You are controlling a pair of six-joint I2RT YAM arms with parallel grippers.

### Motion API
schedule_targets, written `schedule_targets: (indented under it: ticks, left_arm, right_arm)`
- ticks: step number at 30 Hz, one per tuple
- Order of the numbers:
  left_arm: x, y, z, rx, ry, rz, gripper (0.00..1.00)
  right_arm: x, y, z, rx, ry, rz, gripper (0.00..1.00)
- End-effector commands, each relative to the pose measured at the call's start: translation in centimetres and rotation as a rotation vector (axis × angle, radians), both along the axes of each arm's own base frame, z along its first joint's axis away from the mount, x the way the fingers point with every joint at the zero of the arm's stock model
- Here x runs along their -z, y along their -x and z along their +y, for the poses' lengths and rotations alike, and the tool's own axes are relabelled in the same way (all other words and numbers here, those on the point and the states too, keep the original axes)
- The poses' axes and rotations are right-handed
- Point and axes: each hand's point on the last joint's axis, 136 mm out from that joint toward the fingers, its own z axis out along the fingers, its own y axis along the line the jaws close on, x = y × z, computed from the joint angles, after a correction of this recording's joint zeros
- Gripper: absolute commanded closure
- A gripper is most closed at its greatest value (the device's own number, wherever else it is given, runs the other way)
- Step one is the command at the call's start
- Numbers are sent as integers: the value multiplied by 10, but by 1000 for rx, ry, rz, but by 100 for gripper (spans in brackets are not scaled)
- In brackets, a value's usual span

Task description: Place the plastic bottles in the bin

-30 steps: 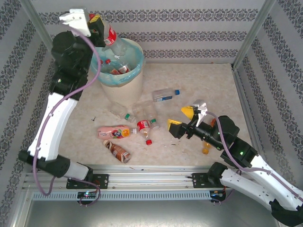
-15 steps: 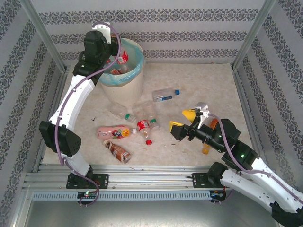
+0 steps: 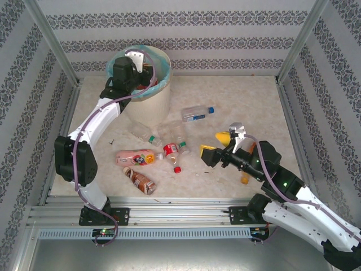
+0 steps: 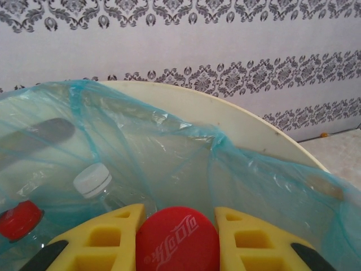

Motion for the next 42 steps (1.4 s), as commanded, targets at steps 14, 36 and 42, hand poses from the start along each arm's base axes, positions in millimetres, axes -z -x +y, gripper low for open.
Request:
schedule_targets:
  ticks: [14, 36, 42]
  left_arm:
    - [85, -8, -2, 44, -171, 209, 100]
    - [-98, 17, 45, -181, -199, -104, 100]
    - [-44, 14, 46, -177, -245, -2, 100]
  right_arm:
    - [1, -2, 4, 0, 7, 9, 2]
    - [-4, -2, 5, -3, 17, -5, 2]
    - [-1, 0, 4, -3, 18, 2, 2]
